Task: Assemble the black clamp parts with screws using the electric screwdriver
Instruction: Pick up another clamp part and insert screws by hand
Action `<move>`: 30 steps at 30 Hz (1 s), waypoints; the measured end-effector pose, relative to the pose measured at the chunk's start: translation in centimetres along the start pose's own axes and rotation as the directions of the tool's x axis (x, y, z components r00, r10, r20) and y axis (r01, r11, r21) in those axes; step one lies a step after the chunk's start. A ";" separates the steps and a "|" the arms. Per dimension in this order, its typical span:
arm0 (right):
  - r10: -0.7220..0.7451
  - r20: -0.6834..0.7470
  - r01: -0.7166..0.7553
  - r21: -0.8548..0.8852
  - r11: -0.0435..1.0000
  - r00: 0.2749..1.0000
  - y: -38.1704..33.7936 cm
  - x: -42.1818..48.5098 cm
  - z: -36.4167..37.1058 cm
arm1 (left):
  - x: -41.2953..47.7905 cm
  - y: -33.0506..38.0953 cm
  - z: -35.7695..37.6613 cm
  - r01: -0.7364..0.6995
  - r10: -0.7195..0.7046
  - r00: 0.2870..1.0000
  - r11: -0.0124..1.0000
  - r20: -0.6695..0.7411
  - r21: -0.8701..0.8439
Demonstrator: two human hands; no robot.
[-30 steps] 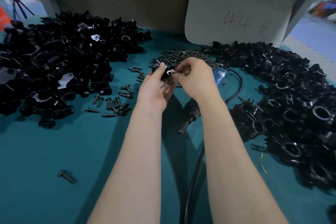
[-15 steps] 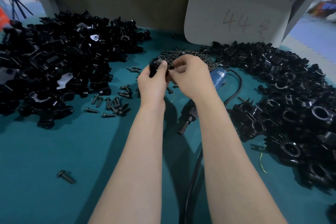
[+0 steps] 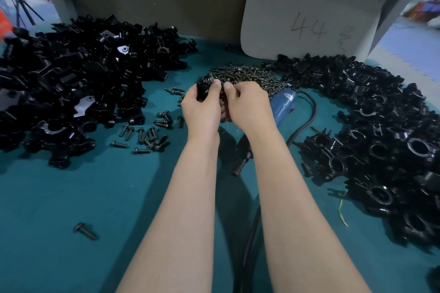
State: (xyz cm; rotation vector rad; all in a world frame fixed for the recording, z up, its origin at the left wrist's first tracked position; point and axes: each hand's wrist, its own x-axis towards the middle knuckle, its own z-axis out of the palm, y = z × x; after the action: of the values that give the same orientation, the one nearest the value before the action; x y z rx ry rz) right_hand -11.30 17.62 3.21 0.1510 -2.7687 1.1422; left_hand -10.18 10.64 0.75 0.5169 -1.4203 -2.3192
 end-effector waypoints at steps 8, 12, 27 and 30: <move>0.003 0.045 0.004 -0.156 0.988 0.999 0.0 0.1 0.1 | 0.1 -0.4 0.3 -0.062 0.064 0.998 0.989 -0.006 0.135; 0.035 0.058 -0.029 -0.091 0.995 0.998 0.5 0.1 0.1 | 0.0 -0.4 0.3 -0.075 0.077 0.997 0.986 -0.006 0.146; -0.024 0.064 0.030 -0.096 0.995 0.998 0.2 -0.2 0.3 | 0.3 -0.5 -0.3 0.042 -0.040 0.999 0.995 -0.022 0.094; -0.035 0.097 0.041 -0.062 0.997 0.995 0.2 -0.3 -0.2 | 0.6 -0.2 -0.4 0.120 -0.120 0.993 0.992 0.015 0.025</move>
State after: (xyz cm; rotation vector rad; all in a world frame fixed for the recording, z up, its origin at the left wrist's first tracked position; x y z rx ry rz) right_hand -11.00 17.88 3.14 0.2563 -2.8685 1.0636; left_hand -10.57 10.13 0.33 0.6073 -1.4632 -2.4075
